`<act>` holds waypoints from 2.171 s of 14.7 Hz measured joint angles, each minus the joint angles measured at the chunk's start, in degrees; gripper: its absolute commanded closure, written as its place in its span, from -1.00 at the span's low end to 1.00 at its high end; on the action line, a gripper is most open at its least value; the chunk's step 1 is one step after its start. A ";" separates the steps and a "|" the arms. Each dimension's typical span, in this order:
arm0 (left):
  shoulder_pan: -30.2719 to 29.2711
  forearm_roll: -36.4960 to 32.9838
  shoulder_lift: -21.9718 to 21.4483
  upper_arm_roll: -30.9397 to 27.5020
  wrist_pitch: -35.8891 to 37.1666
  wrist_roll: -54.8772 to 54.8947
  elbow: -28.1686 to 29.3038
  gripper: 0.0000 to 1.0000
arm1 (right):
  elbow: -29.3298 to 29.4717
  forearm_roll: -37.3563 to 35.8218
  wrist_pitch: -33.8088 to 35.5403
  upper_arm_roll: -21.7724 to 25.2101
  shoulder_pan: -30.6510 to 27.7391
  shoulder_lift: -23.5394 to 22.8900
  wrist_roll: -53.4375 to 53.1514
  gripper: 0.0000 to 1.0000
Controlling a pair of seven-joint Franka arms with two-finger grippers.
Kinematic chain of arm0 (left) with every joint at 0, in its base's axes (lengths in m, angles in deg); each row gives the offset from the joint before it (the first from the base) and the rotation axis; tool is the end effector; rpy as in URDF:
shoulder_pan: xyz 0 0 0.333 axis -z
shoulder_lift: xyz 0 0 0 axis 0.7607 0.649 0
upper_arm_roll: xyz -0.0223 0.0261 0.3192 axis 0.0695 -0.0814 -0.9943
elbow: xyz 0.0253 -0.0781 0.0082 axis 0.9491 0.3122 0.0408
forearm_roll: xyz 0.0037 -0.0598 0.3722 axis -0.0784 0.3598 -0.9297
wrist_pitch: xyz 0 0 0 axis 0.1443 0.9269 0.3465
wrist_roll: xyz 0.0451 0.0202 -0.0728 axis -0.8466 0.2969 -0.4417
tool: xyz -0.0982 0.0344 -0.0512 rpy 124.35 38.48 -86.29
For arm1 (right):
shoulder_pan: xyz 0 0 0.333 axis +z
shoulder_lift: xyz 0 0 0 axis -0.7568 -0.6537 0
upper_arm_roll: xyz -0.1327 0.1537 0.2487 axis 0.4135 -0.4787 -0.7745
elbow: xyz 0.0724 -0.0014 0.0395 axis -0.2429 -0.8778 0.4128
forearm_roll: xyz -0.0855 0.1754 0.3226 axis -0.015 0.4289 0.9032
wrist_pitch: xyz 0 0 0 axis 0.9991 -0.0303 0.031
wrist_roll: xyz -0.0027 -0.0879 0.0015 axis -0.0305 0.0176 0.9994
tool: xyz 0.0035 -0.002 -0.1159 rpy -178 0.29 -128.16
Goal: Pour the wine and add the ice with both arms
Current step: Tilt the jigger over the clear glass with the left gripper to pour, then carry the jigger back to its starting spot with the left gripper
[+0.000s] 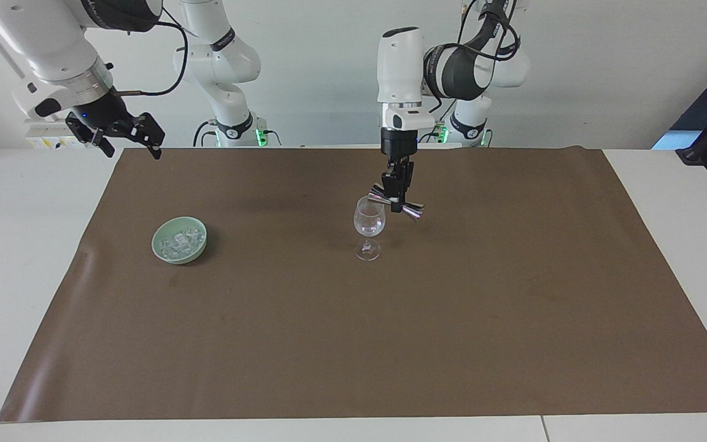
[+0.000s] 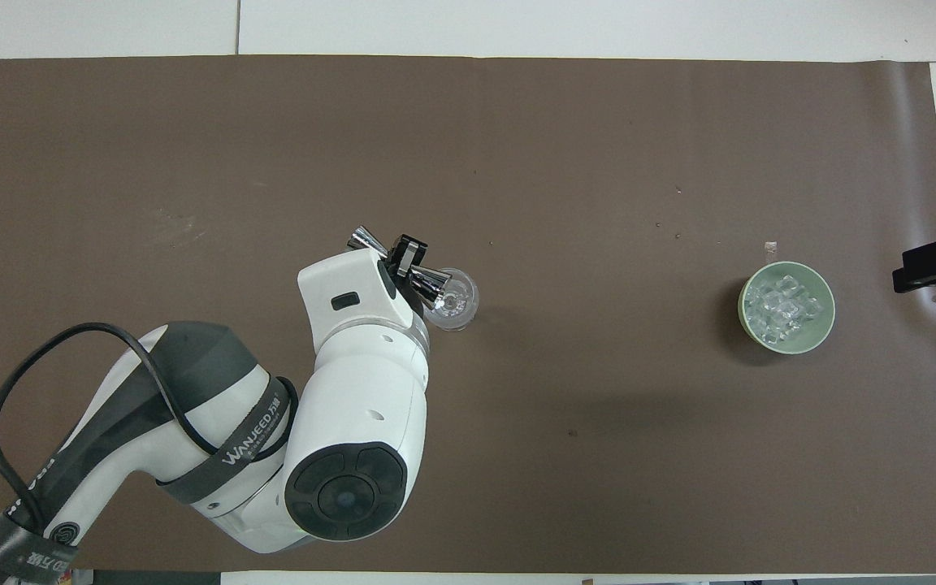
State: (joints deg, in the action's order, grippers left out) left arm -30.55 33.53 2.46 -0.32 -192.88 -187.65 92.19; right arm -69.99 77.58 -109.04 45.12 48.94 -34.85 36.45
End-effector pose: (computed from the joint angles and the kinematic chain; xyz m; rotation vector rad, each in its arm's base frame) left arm 0.4210 -0.3642 0.5000 2.4045 1.3471 0.7171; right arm 0.5006 -0.0434 0.6186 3.1334 -0.1254 -0.1461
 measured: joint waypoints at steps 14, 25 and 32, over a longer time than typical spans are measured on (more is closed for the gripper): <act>-4.39 25.68 0.61 -1.27 1.07 2.11 -1.96 1.00 | -0.01 0.00 0.00 0.00 0.00 0.00 0.00 -1.00; -23.84 68.55 0.54 -1.79 5.21 34.25 -1.06 1.00 | -0.12 0.00 0.00 -0.01 0.02 0.00 0.14 -1.00; -41.76 83.38 3.09 -1.97 15.19 56.21 0.97 1.00 | -0.13 0.00 0.00 -0.01 0.02 0.00 0.14 -1.00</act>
State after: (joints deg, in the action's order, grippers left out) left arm -72.32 116.90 5.55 -2.29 -177.69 -131.44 93.16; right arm -70.13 77.58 -109.04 45.11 48.96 -34.85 36.59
